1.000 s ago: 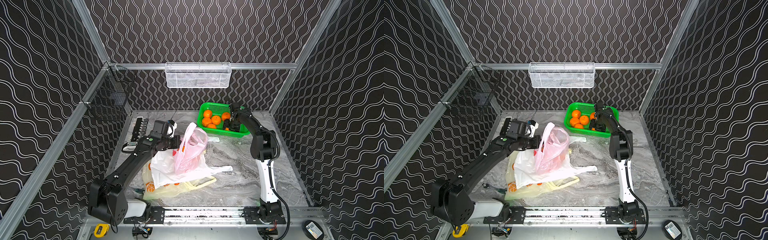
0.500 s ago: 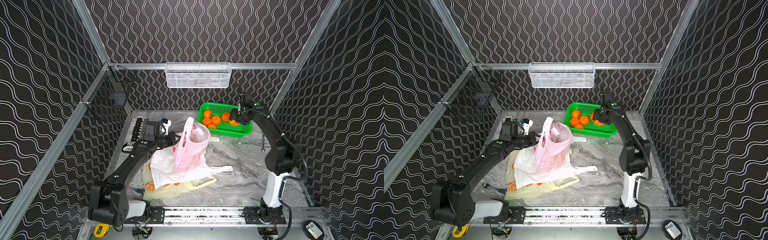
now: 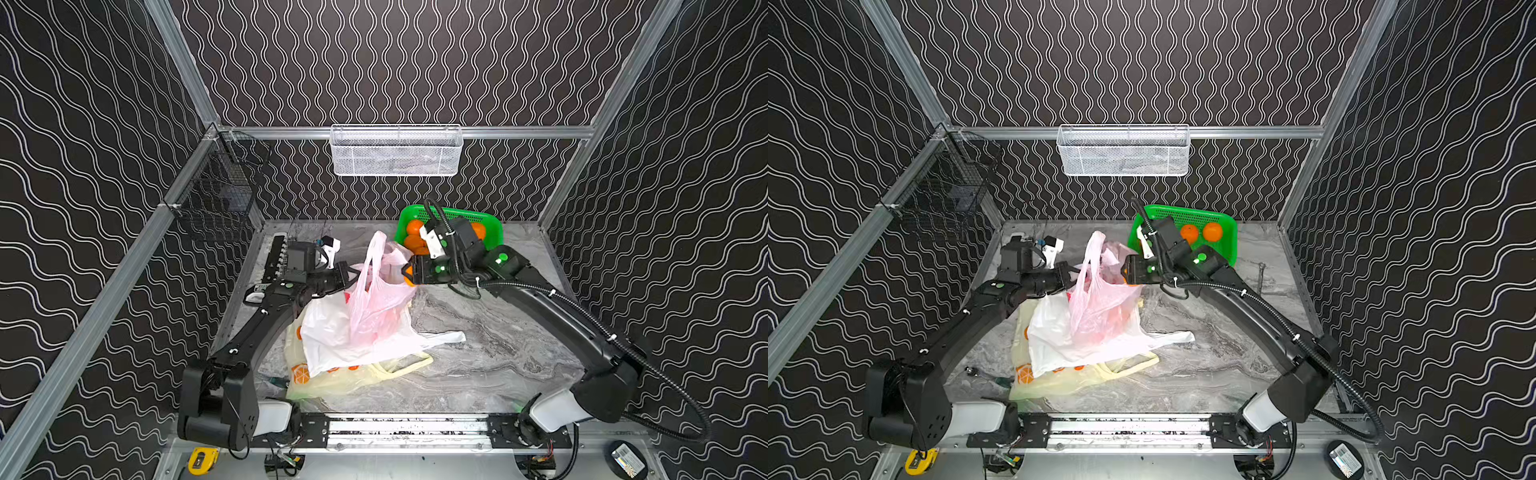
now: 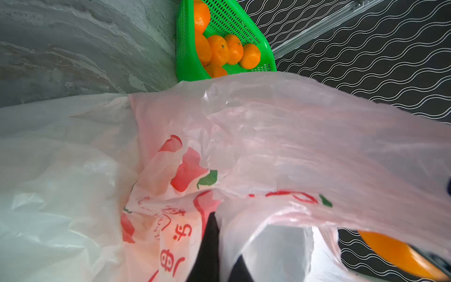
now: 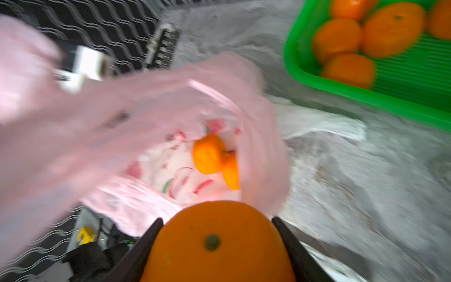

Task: Place the oranges into plastic bags & tie knots
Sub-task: Place the orange in the plastic bag.

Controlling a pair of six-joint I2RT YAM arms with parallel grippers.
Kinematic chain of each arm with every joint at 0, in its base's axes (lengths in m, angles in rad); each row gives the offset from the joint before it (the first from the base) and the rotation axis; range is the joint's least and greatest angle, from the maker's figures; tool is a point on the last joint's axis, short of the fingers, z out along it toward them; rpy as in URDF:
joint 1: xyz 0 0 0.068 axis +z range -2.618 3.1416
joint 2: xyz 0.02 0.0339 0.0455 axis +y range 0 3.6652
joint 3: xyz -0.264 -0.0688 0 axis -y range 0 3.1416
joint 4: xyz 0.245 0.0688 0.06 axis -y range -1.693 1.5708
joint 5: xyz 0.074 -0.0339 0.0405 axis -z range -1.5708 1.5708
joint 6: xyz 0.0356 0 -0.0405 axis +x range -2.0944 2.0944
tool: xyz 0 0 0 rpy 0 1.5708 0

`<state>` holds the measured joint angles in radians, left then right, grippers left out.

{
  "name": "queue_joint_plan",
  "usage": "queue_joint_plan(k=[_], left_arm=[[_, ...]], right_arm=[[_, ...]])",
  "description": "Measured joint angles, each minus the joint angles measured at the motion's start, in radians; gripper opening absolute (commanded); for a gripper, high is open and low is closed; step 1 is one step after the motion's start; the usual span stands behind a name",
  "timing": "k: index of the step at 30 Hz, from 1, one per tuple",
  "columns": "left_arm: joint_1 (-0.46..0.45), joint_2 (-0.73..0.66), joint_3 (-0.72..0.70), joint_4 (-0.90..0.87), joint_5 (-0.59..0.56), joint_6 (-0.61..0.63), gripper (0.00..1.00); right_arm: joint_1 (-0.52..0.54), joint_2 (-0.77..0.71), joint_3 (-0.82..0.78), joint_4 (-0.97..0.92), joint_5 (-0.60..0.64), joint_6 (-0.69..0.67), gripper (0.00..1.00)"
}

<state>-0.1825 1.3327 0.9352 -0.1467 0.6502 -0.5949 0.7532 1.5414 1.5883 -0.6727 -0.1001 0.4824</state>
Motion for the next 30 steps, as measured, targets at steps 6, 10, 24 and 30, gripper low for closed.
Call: queue_joint_plan(k=[6,10,24,30], left_arm=[[0.0,0.0,-0.01,0.005,0.003,0.0,0.0],[0.001,-0.007,-0.012,0.005,-0.009,0.001,0.0],[0.004,0.013,-0.004,-0.036,-0.044,0.021,0.0],[0.004,0.012,-0.02,-0.039,-0.045,0.023,0.0]], right_arm=[[0.017,0.07,0.002,0.175,-0.043,0.045,0.69],[0.017,0.132,0.003,0.208,-0.029,0.047,0.9],[0.016,0.024,-0.084,0.211,0.089,-0.032,0.96],[0.016,-0.029,-0.032,0.108,0.224,-0.147,0.96]])
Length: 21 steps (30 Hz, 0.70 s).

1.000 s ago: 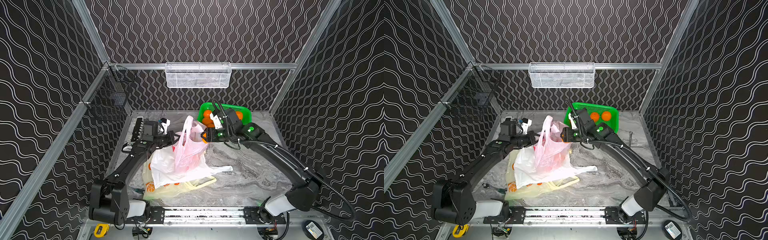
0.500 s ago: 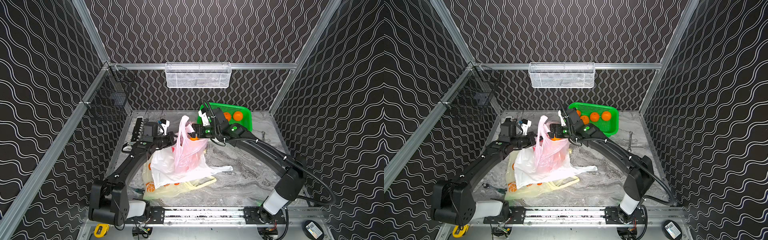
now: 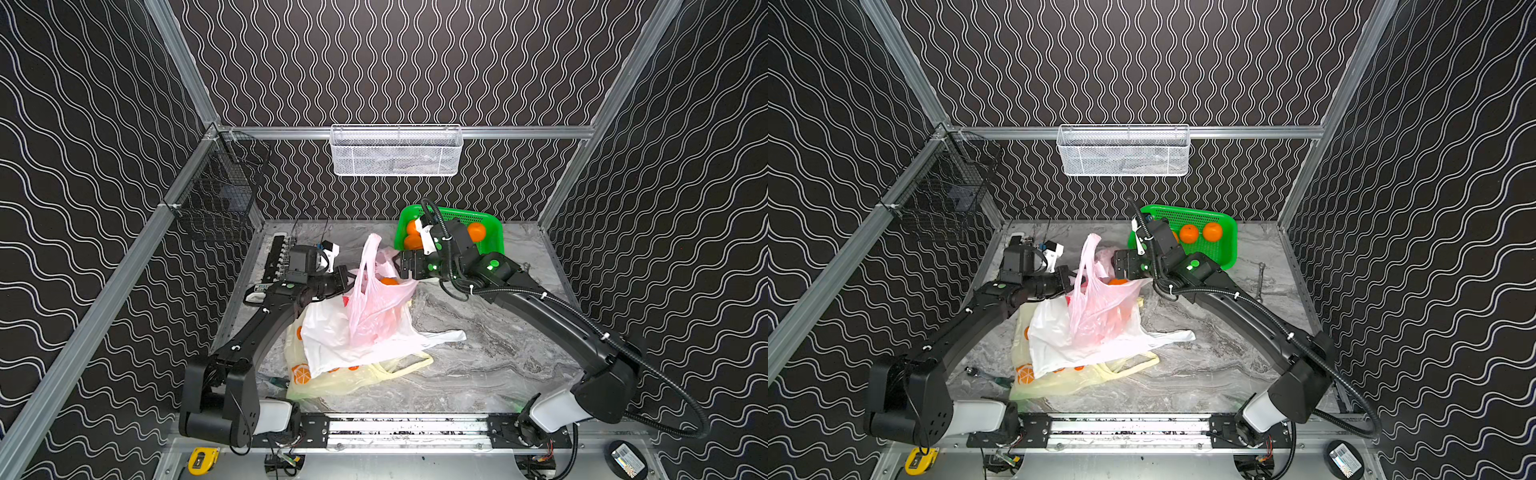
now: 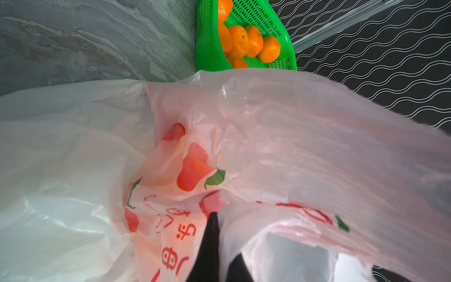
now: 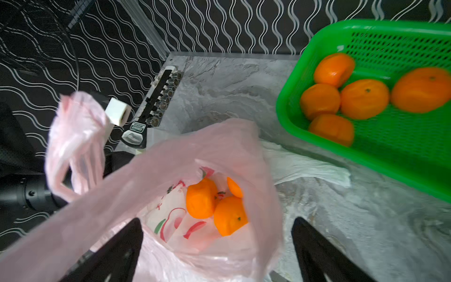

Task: Place the oranges into plastic bags & tie knots
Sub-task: Place the orange in the plastic bag, then adjust the plastic bag at the center of the board.

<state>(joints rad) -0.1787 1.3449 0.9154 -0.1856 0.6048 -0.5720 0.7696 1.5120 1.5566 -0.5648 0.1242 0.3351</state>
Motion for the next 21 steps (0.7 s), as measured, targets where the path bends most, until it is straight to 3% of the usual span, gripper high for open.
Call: queue_joint_plan(k=[6,10,14,17,21], left_arm=[[0.0,-0.005,-0.005,-0.004,0.0,-0.001,0.0],[0.0,-0.005,0.014,-0.022,-0.003,0.003,0.0],[0.0,0.005,0.031,-0.035,-0.002,0.006,0.0],[0.0,0.02,0.044,-0.048,0.002,0.006,0.0],[0.0,0.031,0.046,-0.047,0.008,0.002,0.0]], right_arm=[[0.0,-0.124,0.017,-0.049,0.092,-0.09,0.93],[0.001,-0.187,0.016,-0.033,-0.003,-0.105,0.9],[0.002,-0.18,-0.008,-0.018,-0.077,-0.142,0.72],[-0.025,-0.16,-0.013,-0.005,-0.05,-0.167,0.75],[-0.124,-0.184,-0.094,0.121,-0.036,-0.175,0.87]])
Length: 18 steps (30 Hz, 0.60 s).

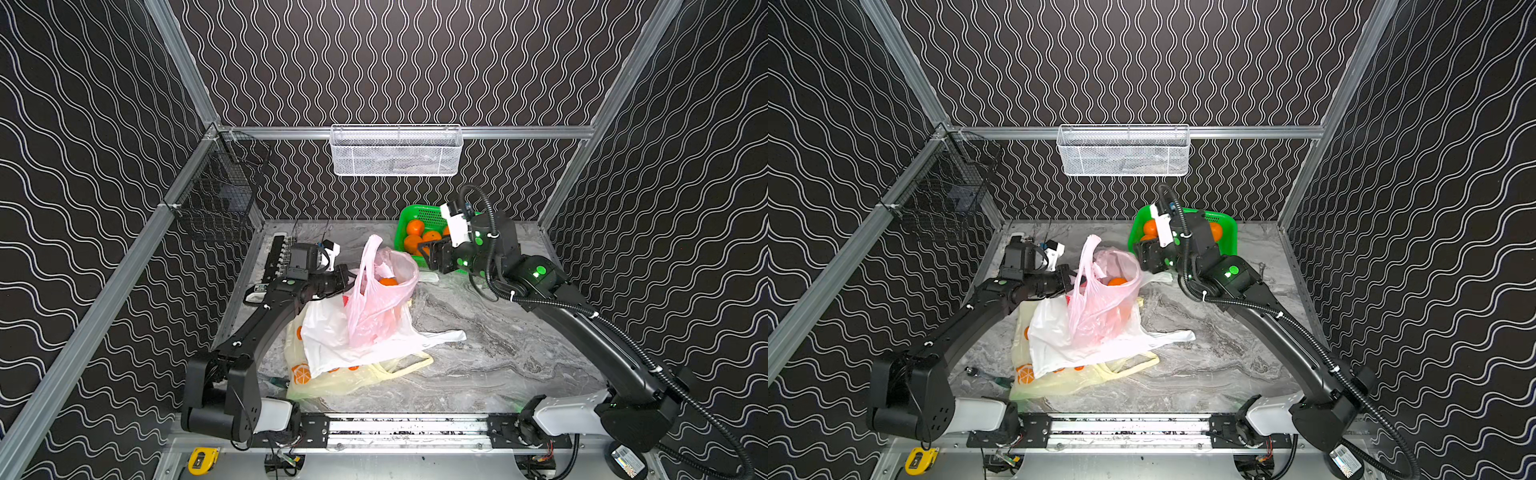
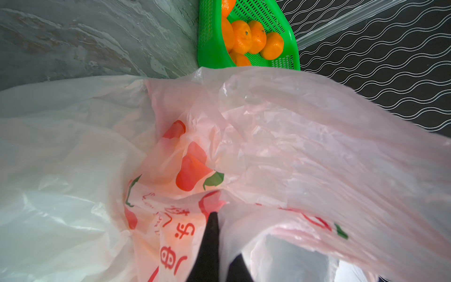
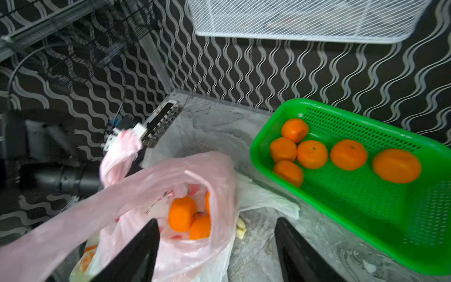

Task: Place the oranges into plastic bags & tie knots
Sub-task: Adjust the plastic bag at the center of the board.

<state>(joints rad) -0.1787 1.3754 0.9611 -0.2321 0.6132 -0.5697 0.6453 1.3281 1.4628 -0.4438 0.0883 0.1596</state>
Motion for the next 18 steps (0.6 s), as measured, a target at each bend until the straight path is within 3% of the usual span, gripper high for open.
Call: queue_joint_plan(k=[5,6,14,18], left_arm=[[0.0,-0.002,0.009,0.002,0.004,-0.003,0.0],[0.0,-0.002,0.014,0.0,0.004,-0.003,0.0],[0.0,0.038,0.038,-0.014,0.012,0.022,0.0],[0.0,0.049,0.066,-0.016,0.023,0.029,0.0]], right_arm=[[-0.068,-0.112,-0.275,0.247,-0.032,-0.021,0.95],[-0.073,-0.119,-0.291,0.264,-0.055,-0.026,1.0],[-0.094,-0.104,-0.273,0.384,-0.287,-0.158,1.0],[-0.183,-0.079,-0.29,0.406,-0.441,-0.25,1.0]])
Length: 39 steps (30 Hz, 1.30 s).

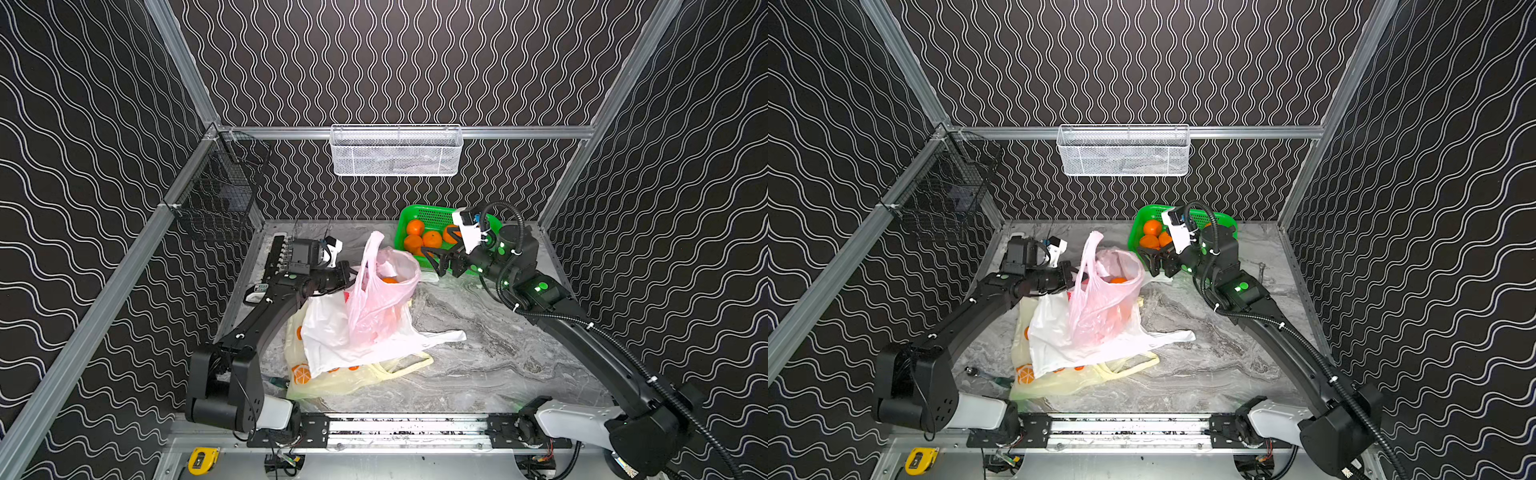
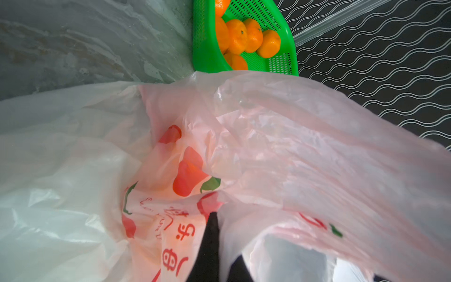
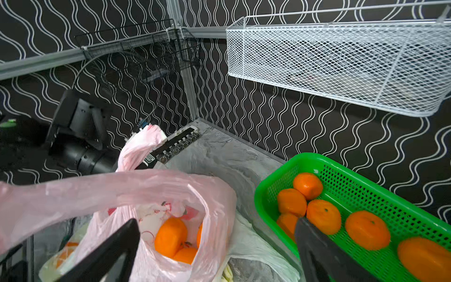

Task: Place the oranges into plastic bags & tie knots
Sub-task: Adjust the plastic bag at the center of the board.

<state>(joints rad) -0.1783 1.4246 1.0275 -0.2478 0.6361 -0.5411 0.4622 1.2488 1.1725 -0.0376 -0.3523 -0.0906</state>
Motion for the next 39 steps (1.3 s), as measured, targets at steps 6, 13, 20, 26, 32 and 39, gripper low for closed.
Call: queue_joint_plan(k=[6,13,20,26,32,39], left_arm=[[0.0,0.039,0.014,0.012,0.03,0.006,0.0],[0.0,0.048,0.026,0.016,0.045,0.018,0.0],[0.0,0.059,0.034,0.021,0.047,0.018,0.0],[0.0,0.053,0.044,0.008,0.042,0.019,0.0],[0.0,0.05,0.065,-0.026,0.028,0.024,0.0],[-0.053,0.058,0.174,-0.13,0.021,0.093,0.0]], right_arm=[[-0.098,0.029,-0.047,0.022,-0.335,-0.145,1.0],[-0.072,0.124,-0.02,0.04,-0.514,-0.238,1.0],[0.038,0.261,0.108,0.04,-0.509,-0.308,1.0],[0.13,0.343,0.182,0.077,-0.459,-0.328,1.0],[0.141,0.367,0.121,0.253,-0.336,-0.232,0.76],[0.143,0.293,0.031,0.357,-0.278,-0.145,0.25]])
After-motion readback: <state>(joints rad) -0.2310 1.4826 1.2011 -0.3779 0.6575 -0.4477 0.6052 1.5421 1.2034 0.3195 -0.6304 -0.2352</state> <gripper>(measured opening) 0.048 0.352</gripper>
